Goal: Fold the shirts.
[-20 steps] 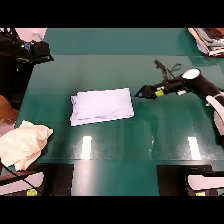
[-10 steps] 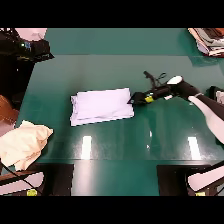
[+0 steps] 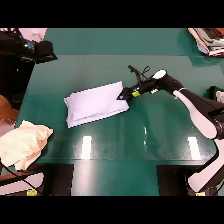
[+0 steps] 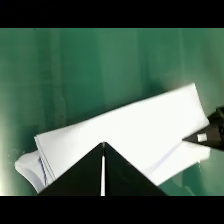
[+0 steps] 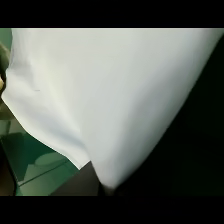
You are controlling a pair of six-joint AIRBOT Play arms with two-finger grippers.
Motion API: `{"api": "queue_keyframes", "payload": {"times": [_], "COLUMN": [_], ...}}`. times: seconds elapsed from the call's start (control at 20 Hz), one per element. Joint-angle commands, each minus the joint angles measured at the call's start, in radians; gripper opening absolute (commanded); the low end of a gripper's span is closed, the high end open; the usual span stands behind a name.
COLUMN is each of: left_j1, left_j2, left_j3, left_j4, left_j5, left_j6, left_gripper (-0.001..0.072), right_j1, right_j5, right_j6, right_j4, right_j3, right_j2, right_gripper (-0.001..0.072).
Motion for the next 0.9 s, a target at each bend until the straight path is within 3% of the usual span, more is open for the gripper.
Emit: {"api": "queue_keyframes", "payload": {"times": [0.0,0.2,0.4,0.65,0.85], "left_j1": [-0.104,-0.280,-0.407,-0.459,-0.459], "left_j2": [-0.001,-0.001,-0.001,-0.001,-0.001], "left_j3": [0.000,0.000,0.000,0.000,0.000], "left_j4": [-0.002,-0.002,-0.002,-0.003,-0.002], "left_j5": [0.007,0.074,0.188,0.253,0.253], "left_j6": [0.000,0.008,0.027,0.026,0.026], "left_gripper": [0.0025,0.0026,0.0026,0.0026,0.0026], "right_j1": [-0.103,-0.389,-0.755,-1.101,-1.188], "right_j5": [-0.002,-0.006,-0.026,-0.103,-0.122], "right_j6": [0.032,0.080,0.080,0.079,0.079], "right_j4": [-0.030,-0.198,-0.255,-0.247,-0.247], "right_j3": [-0.014,-0.116,-0.163,-0.161,-0.113], "right_j2": [0.098,0.328,0.489,0.533,0.490], "right_gripper": [0.0017,0.0017,0.0017,0.0017,0.0016]}}
